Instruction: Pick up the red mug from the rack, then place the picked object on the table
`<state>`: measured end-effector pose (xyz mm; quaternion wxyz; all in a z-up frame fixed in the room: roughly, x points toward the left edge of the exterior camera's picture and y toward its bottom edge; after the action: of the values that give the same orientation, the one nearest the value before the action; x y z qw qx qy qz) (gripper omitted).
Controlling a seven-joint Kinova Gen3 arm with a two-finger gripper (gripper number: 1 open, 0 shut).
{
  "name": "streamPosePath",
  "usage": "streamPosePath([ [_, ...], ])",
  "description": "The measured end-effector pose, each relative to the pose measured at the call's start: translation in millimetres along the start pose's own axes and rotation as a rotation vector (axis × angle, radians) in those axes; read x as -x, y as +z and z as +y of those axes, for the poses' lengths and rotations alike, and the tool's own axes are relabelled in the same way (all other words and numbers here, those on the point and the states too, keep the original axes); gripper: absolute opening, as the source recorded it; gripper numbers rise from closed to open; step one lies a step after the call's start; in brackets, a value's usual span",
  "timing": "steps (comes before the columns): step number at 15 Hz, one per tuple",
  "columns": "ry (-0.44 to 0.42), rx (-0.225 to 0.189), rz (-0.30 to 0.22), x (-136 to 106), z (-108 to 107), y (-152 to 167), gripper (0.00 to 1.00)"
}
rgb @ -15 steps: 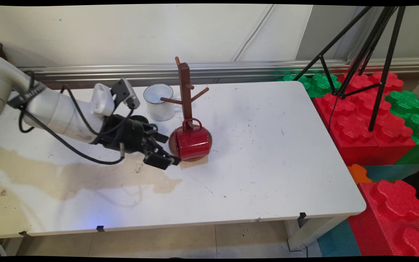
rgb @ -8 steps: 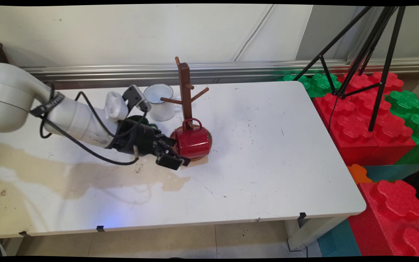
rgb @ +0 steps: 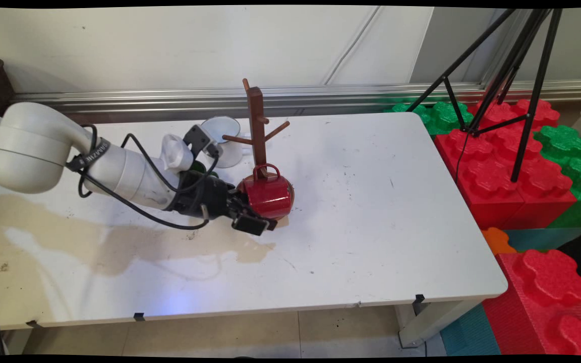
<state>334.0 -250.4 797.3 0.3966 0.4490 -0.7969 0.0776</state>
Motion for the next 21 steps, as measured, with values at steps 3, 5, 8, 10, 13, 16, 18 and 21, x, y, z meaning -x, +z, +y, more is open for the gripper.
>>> streamPosePath([
  [3,-0.016,0.003,0.011,0.6,2.0,6.9,1.0],
  [5,-0.024,0.005,0.016,1.0,3.5,10.0,1.0],
  [8,-0.036,0.004,0.024,1.4,5.2,13.8,1.0],
  [10,-0.04,0.001,0.029,1.8,5.9,15.1,0.0],
  [13,-0.038,-0.007,0.035,2.2,6.2,15.0,0.0],
  [16,-0.038,-0.02,0.041,4.3,6.3,11.2,0.0],
  [18,-0.043,-0.026,0.042,6.3,7.0,7.5,0.0],
  [21,-0.054,-0.034,0.045,9.3,9.0,1.0,0.0],
])
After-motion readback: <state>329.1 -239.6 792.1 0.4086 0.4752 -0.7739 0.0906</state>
